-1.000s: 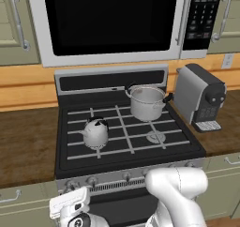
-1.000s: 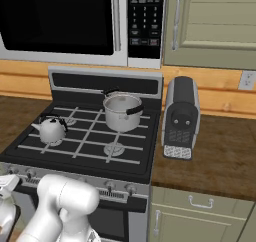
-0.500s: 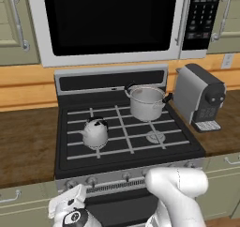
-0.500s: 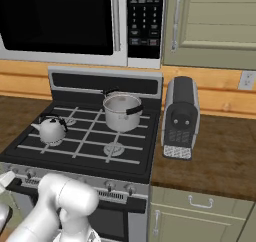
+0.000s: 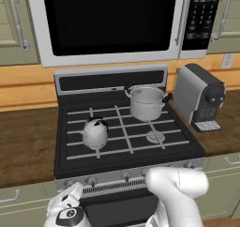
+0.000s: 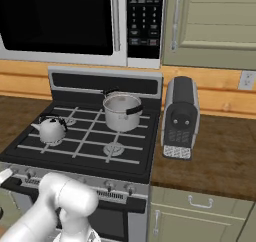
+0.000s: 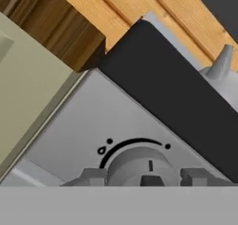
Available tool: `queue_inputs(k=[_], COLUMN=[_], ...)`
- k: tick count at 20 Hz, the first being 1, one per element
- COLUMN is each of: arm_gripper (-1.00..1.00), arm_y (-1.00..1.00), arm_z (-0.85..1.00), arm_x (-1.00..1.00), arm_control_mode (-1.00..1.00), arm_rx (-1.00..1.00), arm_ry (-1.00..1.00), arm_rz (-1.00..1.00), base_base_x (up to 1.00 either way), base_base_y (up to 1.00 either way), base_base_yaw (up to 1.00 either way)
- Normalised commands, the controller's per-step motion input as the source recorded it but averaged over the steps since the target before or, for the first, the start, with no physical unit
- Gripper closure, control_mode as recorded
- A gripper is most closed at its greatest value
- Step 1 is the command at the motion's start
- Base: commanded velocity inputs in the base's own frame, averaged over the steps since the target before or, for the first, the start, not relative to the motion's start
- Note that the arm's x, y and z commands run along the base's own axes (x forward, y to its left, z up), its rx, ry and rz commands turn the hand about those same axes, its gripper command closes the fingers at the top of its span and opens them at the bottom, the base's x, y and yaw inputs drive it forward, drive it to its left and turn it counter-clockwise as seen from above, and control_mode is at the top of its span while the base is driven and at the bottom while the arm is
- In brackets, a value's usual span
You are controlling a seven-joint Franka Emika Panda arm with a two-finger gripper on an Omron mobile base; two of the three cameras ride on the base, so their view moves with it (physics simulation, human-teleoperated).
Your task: Pick the kettle from the counter and place it on a stove burner. Then turn the burner on.
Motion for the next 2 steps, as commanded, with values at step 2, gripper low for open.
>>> queue_inputs(k=[2], arm_gripper=[1.00], arm_y=[0.48], arm_z=[-0.01], arm_x=[0.24], arm_control_mode=[-1.00], arm_rx=[-0.29], arm_ry=[0.08], arm_rz=[0.07], base_base_x=[0.00], base_base_y=[0.00], base_base_yaw=[0.00])
